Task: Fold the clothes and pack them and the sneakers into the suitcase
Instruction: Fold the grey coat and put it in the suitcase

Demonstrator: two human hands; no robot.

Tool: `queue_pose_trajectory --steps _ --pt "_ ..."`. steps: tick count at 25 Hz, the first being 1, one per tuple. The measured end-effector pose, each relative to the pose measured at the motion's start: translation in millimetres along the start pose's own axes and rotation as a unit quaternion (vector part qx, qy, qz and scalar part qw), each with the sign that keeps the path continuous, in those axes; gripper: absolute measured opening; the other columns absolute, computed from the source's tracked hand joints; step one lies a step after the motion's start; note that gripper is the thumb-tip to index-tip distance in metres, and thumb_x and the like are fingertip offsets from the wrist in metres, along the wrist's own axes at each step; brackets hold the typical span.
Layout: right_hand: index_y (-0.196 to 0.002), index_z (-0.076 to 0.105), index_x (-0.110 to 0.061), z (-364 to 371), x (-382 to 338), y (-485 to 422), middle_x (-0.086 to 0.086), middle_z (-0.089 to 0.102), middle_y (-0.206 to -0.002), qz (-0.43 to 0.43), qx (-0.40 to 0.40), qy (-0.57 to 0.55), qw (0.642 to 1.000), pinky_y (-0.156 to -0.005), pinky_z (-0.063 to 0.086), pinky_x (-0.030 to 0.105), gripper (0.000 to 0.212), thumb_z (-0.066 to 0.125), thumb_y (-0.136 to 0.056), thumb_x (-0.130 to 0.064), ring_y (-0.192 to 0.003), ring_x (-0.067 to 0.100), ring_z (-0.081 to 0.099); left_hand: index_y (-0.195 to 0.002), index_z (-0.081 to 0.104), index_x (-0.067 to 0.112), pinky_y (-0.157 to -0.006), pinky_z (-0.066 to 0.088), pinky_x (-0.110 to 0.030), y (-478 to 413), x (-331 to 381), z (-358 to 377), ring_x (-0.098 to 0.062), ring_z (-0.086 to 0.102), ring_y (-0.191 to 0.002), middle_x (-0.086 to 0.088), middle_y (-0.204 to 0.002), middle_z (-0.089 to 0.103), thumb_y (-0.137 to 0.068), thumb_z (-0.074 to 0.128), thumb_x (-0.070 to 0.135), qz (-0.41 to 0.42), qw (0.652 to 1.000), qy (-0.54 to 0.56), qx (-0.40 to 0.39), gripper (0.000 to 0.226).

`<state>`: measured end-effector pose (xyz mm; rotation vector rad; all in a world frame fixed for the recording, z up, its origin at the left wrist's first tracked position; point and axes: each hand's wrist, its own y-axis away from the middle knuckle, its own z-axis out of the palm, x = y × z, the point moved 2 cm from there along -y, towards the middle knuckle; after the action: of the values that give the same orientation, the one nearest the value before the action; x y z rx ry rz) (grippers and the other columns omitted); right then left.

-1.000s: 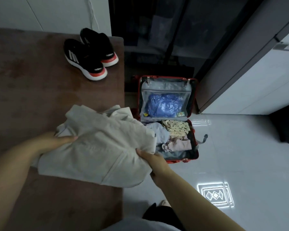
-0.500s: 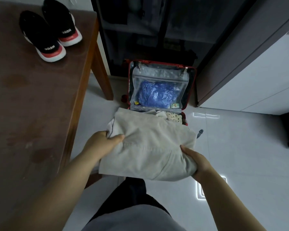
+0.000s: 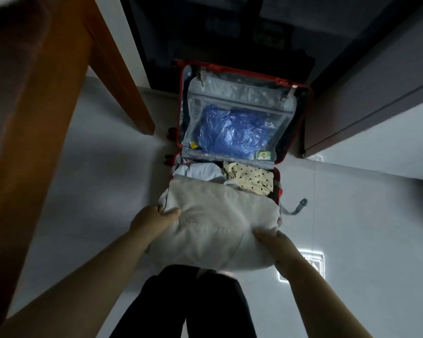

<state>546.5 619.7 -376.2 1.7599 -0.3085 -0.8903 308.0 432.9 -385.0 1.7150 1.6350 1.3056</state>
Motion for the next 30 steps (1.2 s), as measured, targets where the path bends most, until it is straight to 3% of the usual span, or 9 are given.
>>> queue_pose_trajectory --steps 4,8,14,18,21,24,25,27,30 --pt "-0.109 0.050 -0.010 30 -3 -170 0.005 0.058 -0.097 -0.036 0.068 0.114 0.990 -0.083 0.045 0.034 0.037 0.057 -0.088 -0.040 -0.093 0.024 0.054 -0.132 0.049 0.011 -0.099 0.042 -0.035 -161 -7 54 -0.032 0.050 -0.120 -0.013 -0.134 0.051 -0.079 0.046 0.070 -0.018 0.995 -0.087 0.035 0.080" --pt "-0.114 0.055 0.000 50 20 -332 0.019 0.062 -0.110 -0.120 0.112 0.219 0.962 -0.089 0.045 0.037 0.047 0.046 -0.094 -0.041 -0.098 0.031 0.058 -0.132 0.047 0.005 -0.103 0.034 -0.035 -303 -29 107 -0.033 0.042 -0.126 -0.016 -0.136 0.048 -0.089 0.037 0.063 -0.036 0.972 -0.205 0.112 0.072" --pt "-0.110 0.063 -0.001 54 55 -476 0.023 0.064 -0.112 -0.165 0.142 0.361 0.907 -0.081 0.041 0.032 0.048 0.036 -0.098 -0.039 -0.104 0.035 0.059 -0.130 0.050 0.011 -0.102 0.025 -0.034 -406 -44 163 -0.027 0.033 -0.124 -0.009 -0.138 0.039 -0.092 0.040 0.055 0.099 0.887 -0.409 0.192 0.059" --pt "-0.109 0.064 0.000 54 61 -465 0.023 0.065 -0.109 -0.163 0.149 0.373 0.901 -0.081 0.044 0.034 0.049 0.039 -0.096 -0.041 -0.102 0.036 0.060 -0.103 0.054 0.006 -0.074 0.045 -0.041 -392 -31 146 -0.032 0.048 -0.089 -0.015 -0.104 0.050 -0.057 0.084 0.035 0.290 0.820 -0.369 0.328 0.062" --pt "-0.111 0.062 0.003 57 50 -457 0.026 0.063 -0.113 -0.147 0.104 0.356 0.917 -0.089 0.043 0.035 0.049 0.037 -0.098 -0.037 -0.107 0.037 0.058 -0.119 0.044 0.023 -0.079 0.049 -0.038 -378 -25 179 -0.025 0.048 -0.100 -0.006 -0.123 0.040 -0.077 0.053 0.041 0.418 0.784 -0.378 0.259 0.046" --pt "-0.117 0.052 0.000 53 43 -457 0.021 0.061 -0.115 -0.177 0.146 0.298 0.927 -0.085 0.041 0.034 0.041 0.043 -0.097 -0.034 -0.108 0.037 0.056 -0.142 -0.019 0.042 -0.113 0.015 -0.048 -397 -25 209 -0.027 0.003 -0.144 0.000 -0.157 -0.011 -0.072 -0.006 0.078 0.332 0.831 -0.430 0.121 0.080" --pt "-0.114 0.048 -0.004 50 43 -453 0.018 0.060 -0.111 -0.246 0.208 0.279 0.904 -0.082 0.040 0.035 0.033 0.047 -0.095 -0.031 -0.104 0.037 0.056 -0.134 -0.030 0.045 -0.115 0.006 -0.048 -403 -24 212 -0.027 -0.010 -0.144 0.002 -0.155 -0.024 -0.065 -0.011 0.082 0.311 0.842 -0.425 0.115 0.081" --pt "-0.104 0.043 -0.011 53 45 -438 0.015 0.054 -0.102 -0.458 0.297 0.333 0.769 -0.081 0.040 0.040 0.024 0.048 -0.087 -0.027 -0.094 0.032 0.051 -0.133 -0.031 0.047 -0.115 0.003 -0.051 -412 -14 215 -0.028 -0.016 -0.143 0.004 -0.153 -0.028 -0.070 0.005 0.083 0.287 0.853 -0.421 0.114 0.080" --pt "-0.131 0.040 -0.015 77 69 -447 0.018 0.040 -0.137 -0.548 0.181 0.582 0.573 -0.105 0.026 0.052 0.074 0.048 -0.073 -0.060 -0.125 0.037 0.036 -0.141 -0.020 0.046 -0.114 0.006 -0.056 -423 0 212 -0.030 -0.014 -0.144 0.003 -0.155 -0.024 -0.083 0.028 0.073 0.273 0.860 -0.423 0.081 0.080"
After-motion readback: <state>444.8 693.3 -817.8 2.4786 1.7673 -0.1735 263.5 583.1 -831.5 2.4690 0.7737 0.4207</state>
